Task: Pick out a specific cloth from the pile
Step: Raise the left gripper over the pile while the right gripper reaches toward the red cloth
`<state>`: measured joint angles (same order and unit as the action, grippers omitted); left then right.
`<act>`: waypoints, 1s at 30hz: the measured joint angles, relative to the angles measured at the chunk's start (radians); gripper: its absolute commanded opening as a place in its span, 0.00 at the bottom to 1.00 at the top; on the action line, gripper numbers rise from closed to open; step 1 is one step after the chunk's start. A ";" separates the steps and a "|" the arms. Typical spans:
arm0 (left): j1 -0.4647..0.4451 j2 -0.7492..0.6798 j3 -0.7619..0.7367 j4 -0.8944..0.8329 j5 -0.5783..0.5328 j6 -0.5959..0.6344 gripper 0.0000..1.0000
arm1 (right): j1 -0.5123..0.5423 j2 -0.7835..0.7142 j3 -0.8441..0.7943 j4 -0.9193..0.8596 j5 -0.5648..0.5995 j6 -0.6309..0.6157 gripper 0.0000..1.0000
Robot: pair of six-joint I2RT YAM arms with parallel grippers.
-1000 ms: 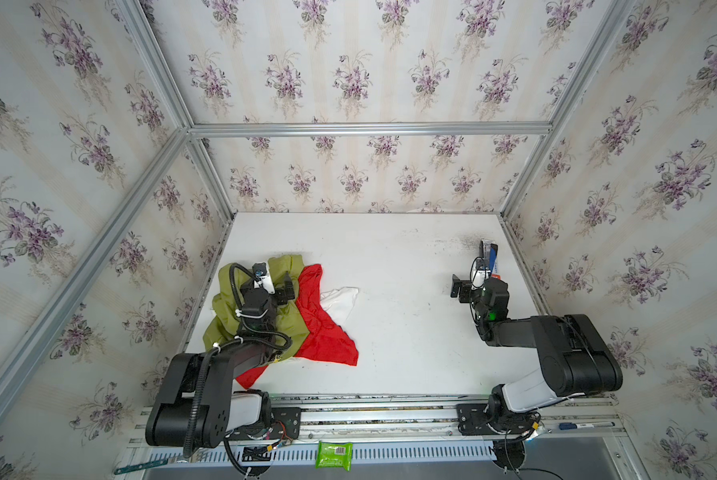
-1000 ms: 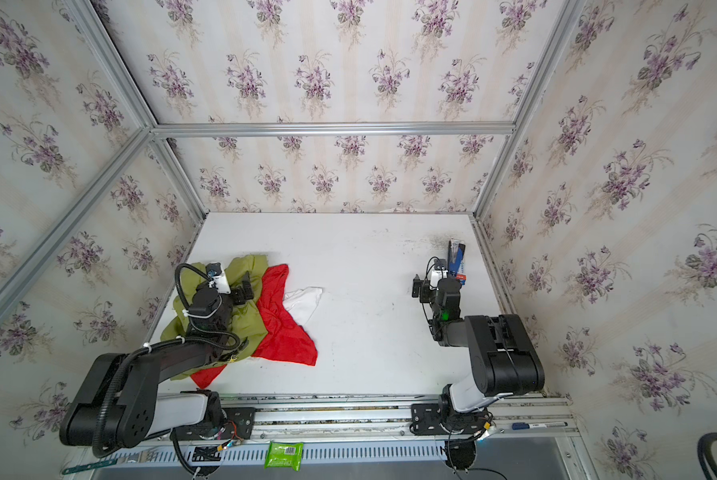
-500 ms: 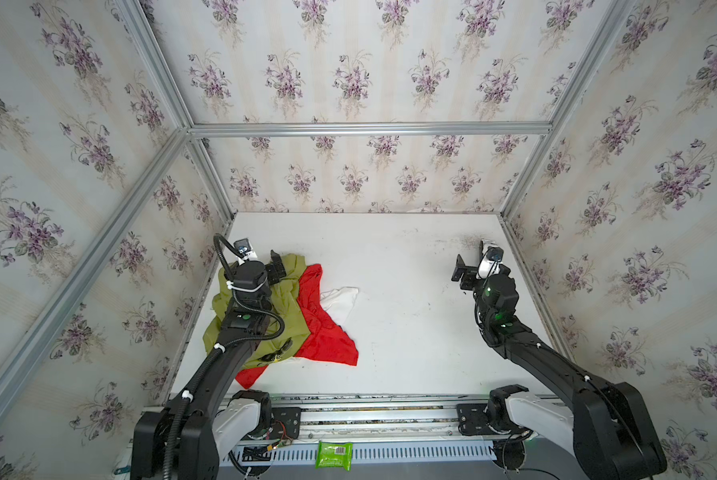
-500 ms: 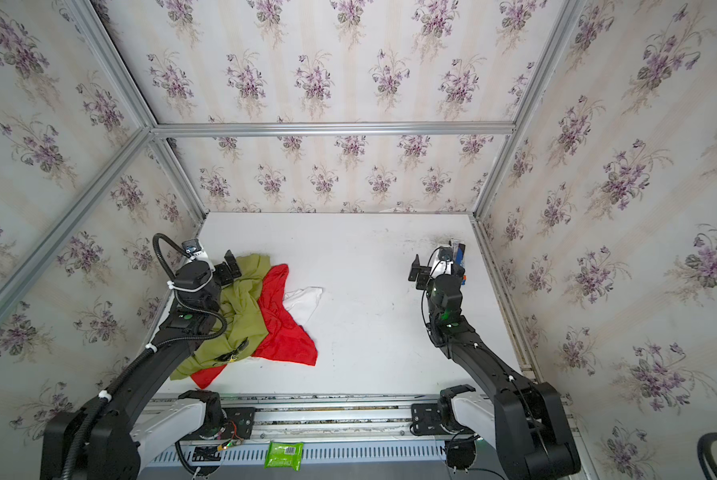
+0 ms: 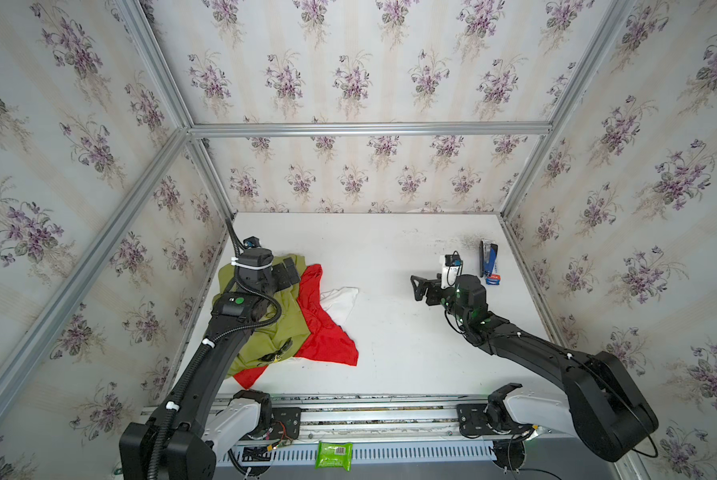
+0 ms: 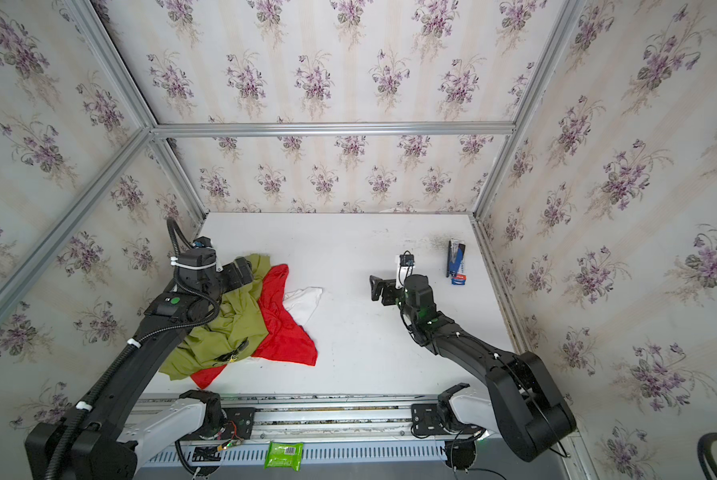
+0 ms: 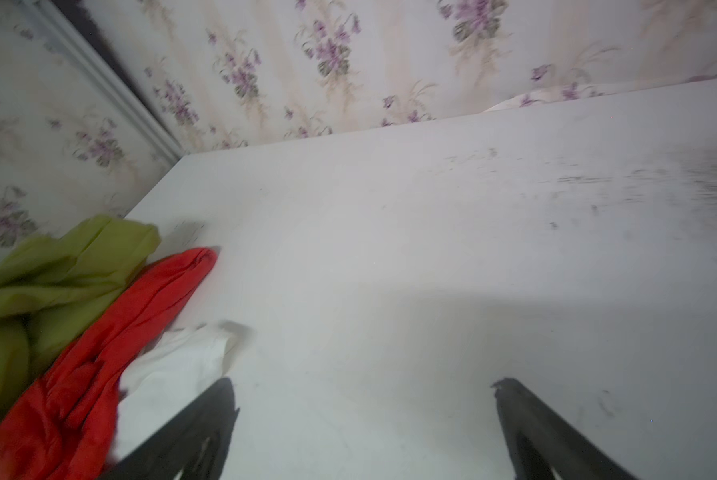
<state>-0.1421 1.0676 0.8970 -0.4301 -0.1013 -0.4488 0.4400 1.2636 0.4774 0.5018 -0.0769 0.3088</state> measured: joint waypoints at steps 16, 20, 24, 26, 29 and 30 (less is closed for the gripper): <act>-0.025 -0.073 -0.061 -0.108 0.237 -0.023 1.00 | 0.201 0.248 0.118 0.021 -0.404 -0.076 1.00; -0.032 -0.088 -0.074 -0.109 0.245 -0.023 1.00 | 0.255 0.268 0.130 -0.025 -0.417 -0.032 1.00; -0.035 -0.092 -0.084 -0.109 0.250 -0.023 1.00 | 0.347 0.278 0.213 -0.153 -0.344 -0.009 1.00; -0.035 -0.093 -0.087 -0.113 0.251 -0.023 1.00 | 0.380 0.288 0.238 -0.196 -0.333 -0.002 1.00; -0.035 -0.093 -0.087 -0.115 0.252 -0.023 1.00 | 0.396 0.312 0.261 -0.268 -0.299 0.018 0.97; -0.035 -0.092 -0.087 -0.115 0.252 -0.023 1.00 | 0.397 0.320 0.268 -0.289 -0.299 0.027 0.97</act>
<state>-0.1776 0.9752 0.8101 -0.5453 0.1505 -0.4721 0.8371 1.5833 0.7456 0.2131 -0.3759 0.3355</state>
